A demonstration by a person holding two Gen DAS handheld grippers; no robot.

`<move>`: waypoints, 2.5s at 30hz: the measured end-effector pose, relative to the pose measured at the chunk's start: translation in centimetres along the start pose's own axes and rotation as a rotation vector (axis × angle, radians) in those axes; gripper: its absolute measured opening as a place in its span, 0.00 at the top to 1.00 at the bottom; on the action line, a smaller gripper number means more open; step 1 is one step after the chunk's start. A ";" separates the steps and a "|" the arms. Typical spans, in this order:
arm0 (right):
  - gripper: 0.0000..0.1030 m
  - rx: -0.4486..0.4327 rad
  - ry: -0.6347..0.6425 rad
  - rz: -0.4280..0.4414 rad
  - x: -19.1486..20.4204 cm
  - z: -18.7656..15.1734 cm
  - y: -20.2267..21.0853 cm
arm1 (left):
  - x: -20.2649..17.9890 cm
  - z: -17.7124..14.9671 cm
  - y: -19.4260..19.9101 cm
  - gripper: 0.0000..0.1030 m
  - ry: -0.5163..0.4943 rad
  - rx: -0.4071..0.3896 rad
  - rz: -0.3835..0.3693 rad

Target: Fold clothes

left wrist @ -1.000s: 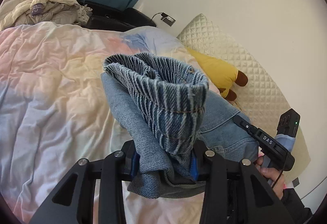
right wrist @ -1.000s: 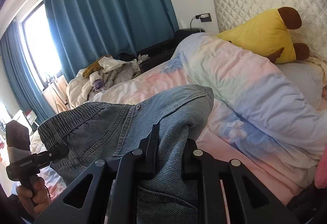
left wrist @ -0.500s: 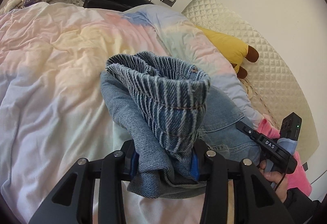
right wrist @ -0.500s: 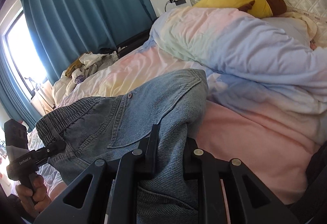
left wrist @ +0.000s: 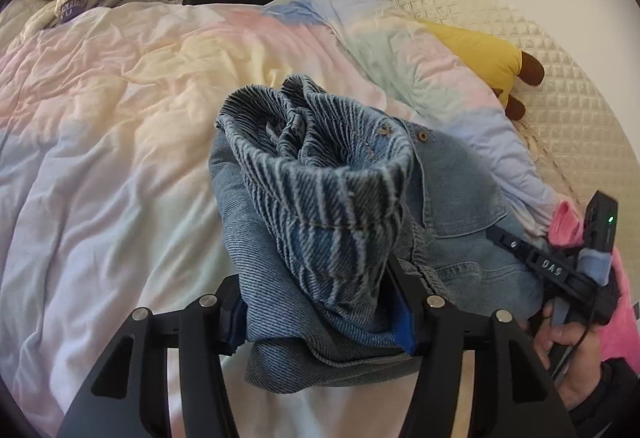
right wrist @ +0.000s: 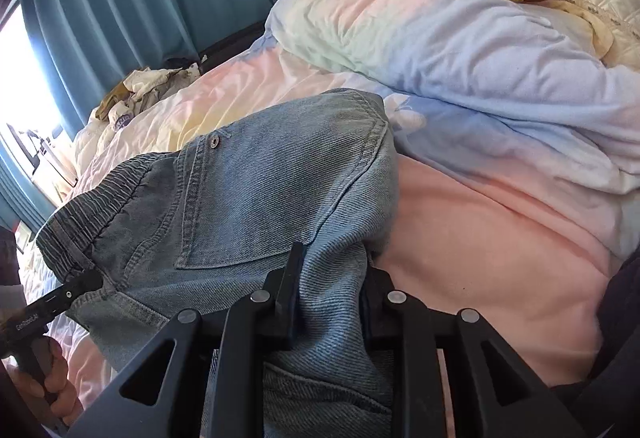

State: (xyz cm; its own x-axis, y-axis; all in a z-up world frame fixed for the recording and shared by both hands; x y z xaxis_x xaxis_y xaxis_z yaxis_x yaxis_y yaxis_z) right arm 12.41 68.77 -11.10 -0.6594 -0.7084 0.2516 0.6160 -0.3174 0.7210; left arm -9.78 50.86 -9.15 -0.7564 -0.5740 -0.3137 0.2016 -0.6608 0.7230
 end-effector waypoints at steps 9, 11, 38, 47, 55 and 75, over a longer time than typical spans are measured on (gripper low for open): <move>0.30 -0.043 0.017 -0.027 1.4 0.2 6.3 | -2.1 -0.3 6.0 0.31 -0.103 -0.049 0.188; 0.28 -0.048 0.021 -0.029 1.9 0.3 7.7 | -2.8 -0.1 7.9 0.31 -0.102 -0.075 0.203; 0.27 -0.203 0.188 0.045 14.1 -4.2 26.6 | -9.0 -3.1 28.7 0.31 -0.101 -0.297 0.332; 0.26 -0.211 0.157 0.051 15.6 -6.9 29.3 | -8.4 -6.8 31.8 0.31 -0.062 -0.289 0.371; 0.26 -0.235 0.104 0.021 15.7 -10.3 29.8 | -7.5 -10.1 32.3 0.31 -0.027 -0.279 0.349; 0.26 -0.209 0.168 -0.081 17.1 -12.2 29.1 | -6.0 -11.5 32.2 0.31 -0.023 -0.266 0.381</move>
State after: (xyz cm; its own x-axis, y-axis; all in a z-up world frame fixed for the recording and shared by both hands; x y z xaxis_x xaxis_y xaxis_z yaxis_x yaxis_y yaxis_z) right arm 24.34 39.72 6.31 -0.6402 -0.7645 0.0756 0.6514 -0.4881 0.5809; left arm 8.46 27.46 8.92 -0.6110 -0.7906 -0.0404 0.6178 -0.5080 0.6002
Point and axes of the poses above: each gripper's, at about its wrist camera, not at the fingertips, and y roughly against the way its jaws point, x to its left, z to its top, the point moved 5 cm from there along -y, roughly the way its jaws point
